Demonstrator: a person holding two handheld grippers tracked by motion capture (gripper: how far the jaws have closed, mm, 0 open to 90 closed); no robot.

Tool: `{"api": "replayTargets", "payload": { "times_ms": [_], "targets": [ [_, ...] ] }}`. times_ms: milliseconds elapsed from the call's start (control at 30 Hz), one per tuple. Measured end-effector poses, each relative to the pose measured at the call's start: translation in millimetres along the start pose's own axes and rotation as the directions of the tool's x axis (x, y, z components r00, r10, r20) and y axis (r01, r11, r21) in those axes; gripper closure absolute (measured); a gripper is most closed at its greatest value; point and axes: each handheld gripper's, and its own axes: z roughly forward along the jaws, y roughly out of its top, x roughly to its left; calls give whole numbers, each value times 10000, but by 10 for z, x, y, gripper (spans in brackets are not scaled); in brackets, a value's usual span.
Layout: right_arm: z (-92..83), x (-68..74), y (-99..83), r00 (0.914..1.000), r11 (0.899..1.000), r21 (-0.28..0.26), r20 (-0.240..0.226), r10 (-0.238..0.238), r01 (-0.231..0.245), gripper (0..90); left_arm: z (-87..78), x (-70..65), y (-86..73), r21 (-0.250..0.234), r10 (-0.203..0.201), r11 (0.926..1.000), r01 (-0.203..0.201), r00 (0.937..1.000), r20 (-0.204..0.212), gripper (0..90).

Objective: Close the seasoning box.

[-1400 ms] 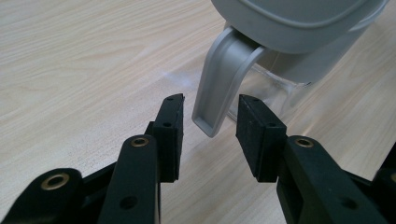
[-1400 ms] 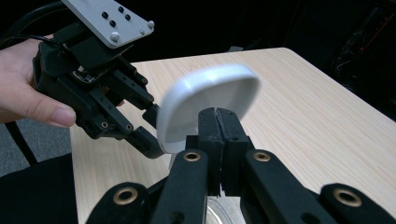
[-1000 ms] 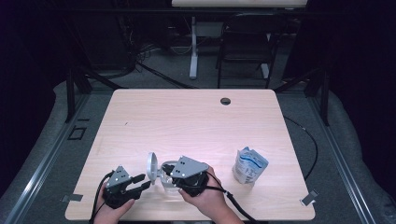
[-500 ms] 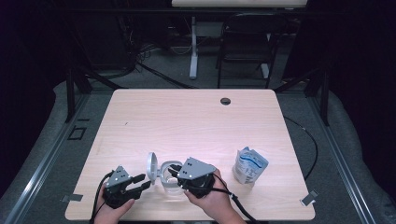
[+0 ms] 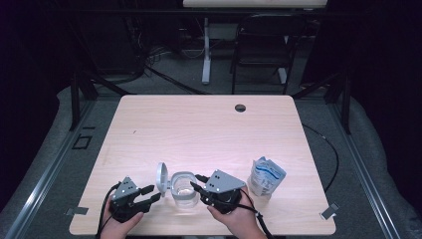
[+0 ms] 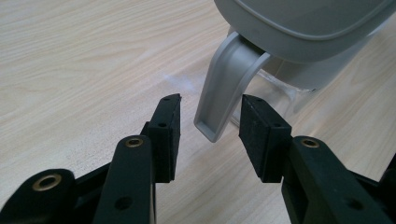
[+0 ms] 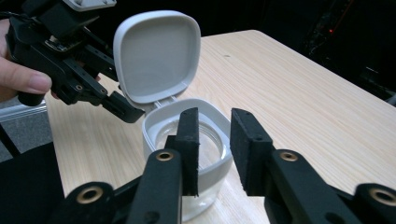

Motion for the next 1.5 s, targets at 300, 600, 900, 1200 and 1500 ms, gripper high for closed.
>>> {"api": "replayTargets", "payload": {
  "times_ms": [300,600,900,1200,1500],
  "targets": [
    [-104,-38,-101,9992,9993,-66,179,368,-367,619,-15,-19,4,34,73,10000,-74,10000,3,586],
    [-194,-69,-183,9984,9986,-208,308,483,-477,532,-9,-30,5,116,54,9999,-53,10000,-42,585],
    [-297,-123,-260,9950,9971,-326,697,716,-695,460,-25,-22,5,1,41,10000,-41,10000,-24,573],
    [-561,-192,-406,9923,9949,-477,826,921,-884,481,-23,4,-10,-41,5,10000,-5,10000,56,575],
    [-844,-265,-600,9847,9911,-467,1166,1292,-1245,467,6,4,0,-8,62,10000,-61,9998,182,574]
  ]
}}
